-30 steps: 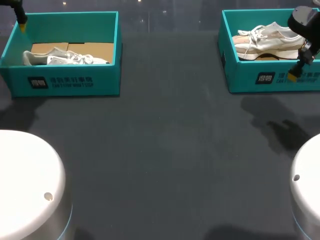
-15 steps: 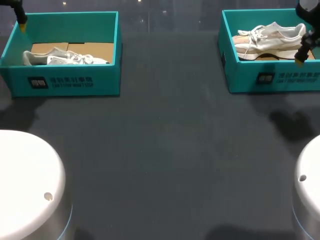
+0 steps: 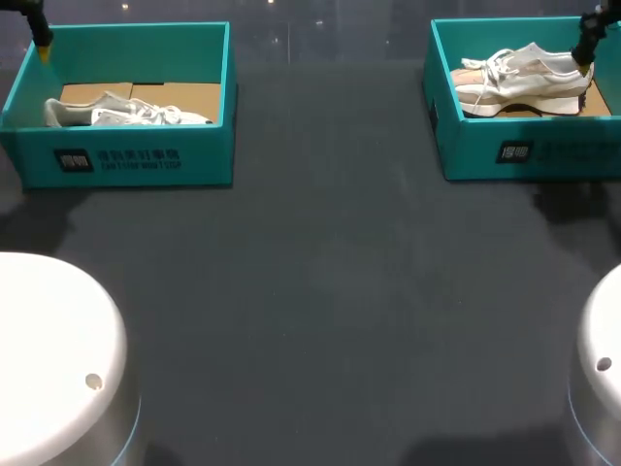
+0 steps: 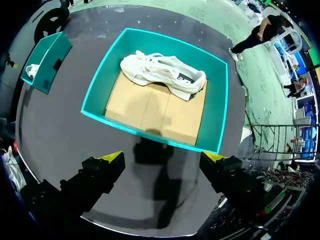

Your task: Take the shoe out of the shoebox, open the shoe tongue, remove and reinsert the insole, then place the shoe into the shoebox

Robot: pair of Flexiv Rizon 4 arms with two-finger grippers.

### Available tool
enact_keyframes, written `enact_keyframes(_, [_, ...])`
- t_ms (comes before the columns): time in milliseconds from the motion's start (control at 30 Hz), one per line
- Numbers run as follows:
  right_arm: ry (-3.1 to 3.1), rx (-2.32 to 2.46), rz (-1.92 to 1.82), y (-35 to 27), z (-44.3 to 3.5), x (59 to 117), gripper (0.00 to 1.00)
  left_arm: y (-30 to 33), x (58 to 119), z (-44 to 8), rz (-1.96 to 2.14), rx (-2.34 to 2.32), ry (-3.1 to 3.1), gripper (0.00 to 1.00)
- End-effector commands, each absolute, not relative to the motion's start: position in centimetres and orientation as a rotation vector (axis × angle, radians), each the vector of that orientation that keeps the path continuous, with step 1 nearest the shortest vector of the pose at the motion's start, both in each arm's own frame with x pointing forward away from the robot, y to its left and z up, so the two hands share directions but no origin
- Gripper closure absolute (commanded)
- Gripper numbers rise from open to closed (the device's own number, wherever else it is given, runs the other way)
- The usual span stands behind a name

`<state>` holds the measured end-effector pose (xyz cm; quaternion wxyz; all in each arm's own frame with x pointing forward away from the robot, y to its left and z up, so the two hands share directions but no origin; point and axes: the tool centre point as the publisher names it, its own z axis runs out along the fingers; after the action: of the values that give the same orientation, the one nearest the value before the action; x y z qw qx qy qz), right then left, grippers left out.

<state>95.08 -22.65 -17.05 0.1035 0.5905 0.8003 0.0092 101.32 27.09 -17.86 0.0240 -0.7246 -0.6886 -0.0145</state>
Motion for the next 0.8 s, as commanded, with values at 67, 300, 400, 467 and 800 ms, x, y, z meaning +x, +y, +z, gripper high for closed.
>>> enact_keyframes(67, [2.34,1.855,-0.077,-23.3,-17.7,99.9,0.0,27.1,101.3,-17.8,-0.046,-2.243,-2.13,0.0])
enact_keyframes(300, [2.229,1.952,-0.139,-24.4,-19.3,104.6,0.0,27.1,101.3,-17.8,-0.046,-2.243,-2.13,0.0])
enact_keyframes(400, [2.236,1.936,-0.142,-24.7,-20.1,106.4,0.0,27.1,101.3,-17.8,-0.046,-2.243,-2.13,0.0])
enact_keyframes(467, [2.23,1.932,-0.141,-25.1,-20.4,107.5,0.0,27.1,101.3,-17.8,-0.046,-2.243,-2.13,0.0])
enact_keyframes(800, [2.172,1.968,-0.184,-27.7,-22.6,111.9,0.0,27.1,101.3,-17.8,-0.046,-2.243,-2.13,0.0])
